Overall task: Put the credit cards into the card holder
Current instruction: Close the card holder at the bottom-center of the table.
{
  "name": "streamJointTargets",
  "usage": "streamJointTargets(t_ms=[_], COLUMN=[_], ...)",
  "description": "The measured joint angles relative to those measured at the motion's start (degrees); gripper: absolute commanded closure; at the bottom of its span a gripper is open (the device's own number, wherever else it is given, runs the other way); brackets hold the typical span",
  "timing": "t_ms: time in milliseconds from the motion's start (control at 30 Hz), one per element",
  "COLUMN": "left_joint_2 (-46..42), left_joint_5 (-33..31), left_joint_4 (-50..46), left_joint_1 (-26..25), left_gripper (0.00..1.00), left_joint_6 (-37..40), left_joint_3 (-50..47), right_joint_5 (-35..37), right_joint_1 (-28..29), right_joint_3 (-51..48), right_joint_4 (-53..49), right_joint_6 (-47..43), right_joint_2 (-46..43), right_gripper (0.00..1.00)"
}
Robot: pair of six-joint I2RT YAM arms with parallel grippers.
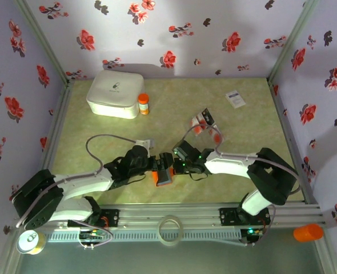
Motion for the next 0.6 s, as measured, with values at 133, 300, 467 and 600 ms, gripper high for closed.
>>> streamJointTargets(t_ms=[133, 300, 467, 600], left_joint_2=[1.6, 3.8, 6.8, 9.8], left_joint_5=[-0.2, -1.1, -2.4, -3.7], left_joint_4=[2.3, 4.3, 5.6, 7.1], left_joint_1=[-0.1, -0.7, -1.6, -2.3], left_gripper=[0.0, 0.0, 0.0, 0.0], left_joint_6=[-0.9, -1.7, -2.3, -2.7], left_joint_3=[0.0, 0.4, 0.6, 0.9], right_joint_5=[-0.3, -0.4, 0.0, 0.5], right_joint_1=[-0.9, -1.7, -2.8, -4.1], right_joint_3=[0.0, -0.5, -2.1, -4.2], right_joint_4=[-0.1, -0.8, -2.4, -3.7], right_joint_6=[0.0, 0.1, 0.2, 0.3], right_joint_2=[0.0, -1.1, -7.6, -14.2], right_gripper=[0.91, 0.7, 0.64, 0.64])
